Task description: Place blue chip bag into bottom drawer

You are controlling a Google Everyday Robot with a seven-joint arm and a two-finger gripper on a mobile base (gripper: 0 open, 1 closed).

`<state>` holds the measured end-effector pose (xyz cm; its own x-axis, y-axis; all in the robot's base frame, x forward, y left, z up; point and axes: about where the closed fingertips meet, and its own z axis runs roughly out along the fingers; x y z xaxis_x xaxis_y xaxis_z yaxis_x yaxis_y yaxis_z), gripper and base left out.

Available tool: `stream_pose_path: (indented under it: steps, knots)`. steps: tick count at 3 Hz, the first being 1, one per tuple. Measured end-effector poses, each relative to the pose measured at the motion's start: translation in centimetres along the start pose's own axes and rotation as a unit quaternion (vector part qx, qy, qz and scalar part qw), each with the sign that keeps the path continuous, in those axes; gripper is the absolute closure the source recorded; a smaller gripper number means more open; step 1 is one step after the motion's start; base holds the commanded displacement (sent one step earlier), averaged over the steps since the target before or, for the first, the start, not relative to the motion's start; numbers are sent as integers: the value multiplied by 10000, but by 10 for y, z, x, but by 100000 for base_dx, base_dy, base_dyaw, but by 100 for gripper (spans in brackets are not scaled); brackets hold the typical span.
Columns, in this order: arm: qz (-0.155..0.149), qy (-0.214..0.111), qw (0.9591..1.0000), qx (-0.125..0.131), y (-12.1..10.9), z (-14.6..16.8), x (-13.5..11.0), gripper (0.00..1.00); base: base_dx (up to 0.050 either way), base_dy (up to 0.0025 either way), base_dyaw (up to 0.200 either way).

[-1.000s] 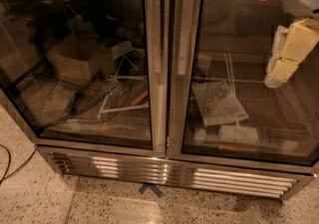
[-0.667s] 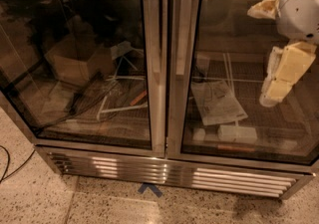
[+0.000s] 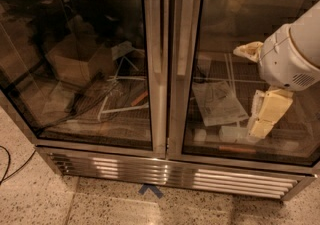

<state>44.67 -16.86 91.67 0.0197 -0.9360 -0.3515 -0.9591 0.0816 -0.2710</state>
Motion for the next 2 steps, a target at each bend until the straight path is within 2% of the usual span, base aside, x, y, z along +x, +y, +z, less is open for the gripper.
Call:
stream_pose_path:
  steps: [1,2]
  knots:
    - [-15,-81,9999,-91,13,26,-1,0,0,0,0]
    - [-37,-214,9998,-49,17,17,-10,0,0,0,0]
